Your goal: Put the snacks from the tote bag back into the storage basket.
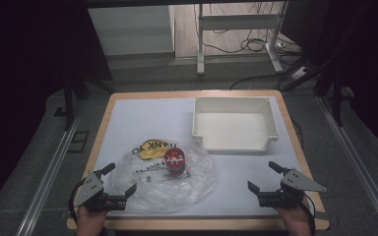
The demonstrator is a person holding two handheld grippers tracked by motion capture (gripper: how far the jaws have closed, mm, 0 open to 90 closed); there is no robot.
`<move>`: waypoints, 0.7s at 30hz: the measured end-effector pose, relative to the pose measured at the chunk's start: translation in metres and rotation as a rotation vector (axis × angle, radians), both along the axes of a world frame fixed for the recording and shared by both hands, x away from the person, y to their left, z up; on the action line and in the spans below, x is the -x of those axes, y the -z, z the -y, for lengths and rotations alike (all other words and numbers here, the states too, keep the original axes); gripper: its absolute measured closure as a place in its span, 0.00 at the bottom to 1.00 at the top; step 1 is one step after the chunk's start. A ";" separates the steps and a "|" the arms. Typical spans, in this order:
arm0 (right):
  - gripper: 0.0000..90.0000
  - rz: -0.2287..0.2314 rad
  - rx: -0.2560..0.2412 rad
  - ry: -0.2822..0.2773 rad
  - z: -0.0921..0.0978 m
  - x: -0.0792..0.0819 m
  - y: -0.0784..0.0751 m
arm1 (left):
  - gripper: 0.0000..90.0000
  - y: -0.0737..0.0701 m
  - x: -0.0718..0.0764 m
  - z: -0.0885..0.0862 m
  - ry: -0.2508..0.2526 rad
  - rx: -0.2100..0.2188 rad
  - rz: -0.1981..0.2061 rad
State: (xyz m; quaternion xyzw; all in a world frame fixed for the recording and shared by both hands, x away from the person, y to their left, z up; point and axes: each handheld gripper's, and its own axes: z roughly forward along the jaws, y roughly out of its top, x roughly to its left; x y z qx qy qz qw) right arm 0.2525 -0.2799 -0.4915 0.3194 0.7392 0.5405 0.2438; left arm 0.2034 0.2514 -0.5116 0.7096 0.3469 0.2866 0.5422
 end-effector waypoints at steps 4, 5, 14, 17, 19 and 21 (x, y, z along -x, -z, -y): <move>0.00 -0.004 -0.017 0.002 0.001 0.001 -0.001 | 0.01 0.000 0.001 0.000 0.000 -0.002 0.007; 0.00 0.001 -0.018 0.004 0.001 0.001 -0.001 | 0.01 0.000 0.001 0.000 0.000 -0.002 0.007; 0.00 0.004 -0.012 -0.009 -0.001 0.000 0.000 | 0.01 0.000 0.001 0.001 -0.005 -0.013 0.015; 0.00 0.006 -0.009 -0.008 0.000 0.000 0.000 | 0.01 0.000 0.001 0.002 -0.004 -0.014 0.016; 0.00 0.003 -0.010 -0.011 -0.001 0.000 0.001 | 0.01 0.000 0.001 0.002 -0.004 -0.016 0.017; 0.00 0.006 -0.006 -0.011 -0.001 0.000 0.001 | 0.01 0.000 0.001 0.002 -0.004 -0.018 0.019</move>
